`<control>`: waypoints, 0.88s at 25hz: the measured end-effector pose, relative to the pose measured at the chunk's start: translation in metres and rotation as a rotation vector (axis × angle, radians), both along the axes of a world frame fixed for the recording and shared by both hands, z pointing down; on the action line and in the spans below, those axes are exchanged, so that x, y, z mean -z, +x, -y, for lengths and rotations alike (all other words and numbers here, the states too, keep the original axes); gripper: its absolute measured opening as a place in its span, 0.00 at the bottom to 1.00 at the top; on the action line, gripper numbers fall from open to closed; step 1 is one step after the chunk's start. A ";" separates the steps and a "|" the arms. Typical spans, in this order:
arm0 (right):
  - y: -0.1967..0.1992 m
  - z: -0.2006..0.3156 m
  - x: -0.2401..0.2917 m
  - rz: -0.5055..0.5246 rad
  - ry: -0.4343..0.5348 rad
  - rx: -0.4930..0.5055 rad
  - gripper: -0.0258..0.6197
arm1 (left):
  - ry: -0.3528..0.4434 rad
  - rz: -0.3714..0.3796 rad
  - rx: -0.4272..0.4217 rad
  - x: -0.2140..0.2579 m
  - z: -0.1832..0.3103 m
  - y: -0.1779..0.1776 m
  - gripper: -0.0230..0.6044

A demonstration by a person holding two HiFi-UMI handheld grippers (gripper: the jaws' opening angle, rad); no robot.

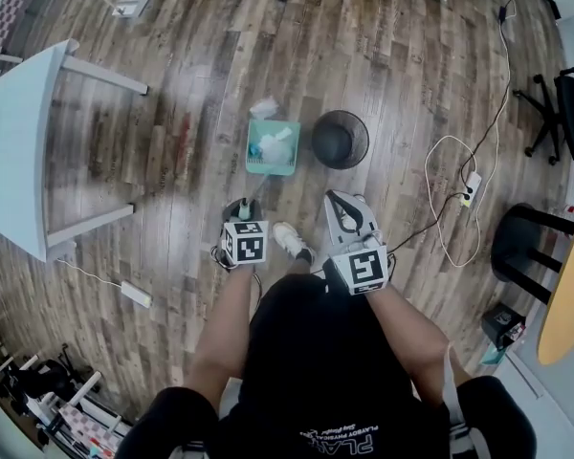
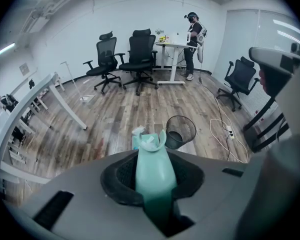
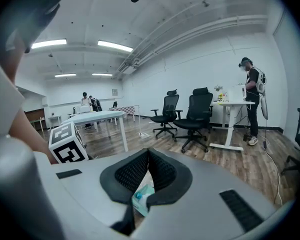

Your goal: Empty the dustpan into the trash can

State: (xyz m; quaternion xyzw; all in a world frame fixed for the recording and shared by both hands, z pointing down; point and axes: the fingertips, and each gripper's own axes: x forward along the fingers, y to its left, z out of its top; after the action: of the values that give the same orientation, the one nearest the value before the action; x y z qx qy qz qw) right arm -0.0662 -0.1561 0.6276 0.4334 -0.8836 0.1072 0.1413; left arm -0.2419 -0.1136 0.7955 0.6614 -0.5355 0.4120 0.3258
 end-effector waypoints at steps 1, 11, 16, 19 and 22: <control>-0.001 -0.002 0.002 -0.003 0.002 -0.004 0.08 | 0.005 -0.001 -0.004 0.003 -0.003 -0.001 0.19; 0.006 -0.024 0.028 -0.029 0.063 -0.105 0.08 | 0.075 -0.002 -0.078 0.041 -0.033 -0.012 0.19; 0.026 -0.041 0.050 -0.036 0.088 -0.126 0.08 | 0.107 0.008 -0.093 0.071 -0.044 -0.012 0.19; 0.035 -0.047 0.058 -0.041 0.097 -0.108 0.08 | 0.150 0.013 -0.095 0.096 -0.046 -0.009 0.19; 0.043 -0.051 0.067 -0.033 0.112 -0.090 0.08 | 0.203 0.042 -0.111 0.122 -0.046 -0.004 0.19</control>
State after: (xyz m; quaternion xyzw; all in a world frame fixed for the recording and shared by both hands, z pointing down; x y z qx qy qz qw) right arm -0.0236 -0.1050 0.5604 0.4817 -0.8653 0.0564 0.1265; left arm -0.2461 -0.0674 0.6730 0.7108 -0.5436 0.3871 0.2223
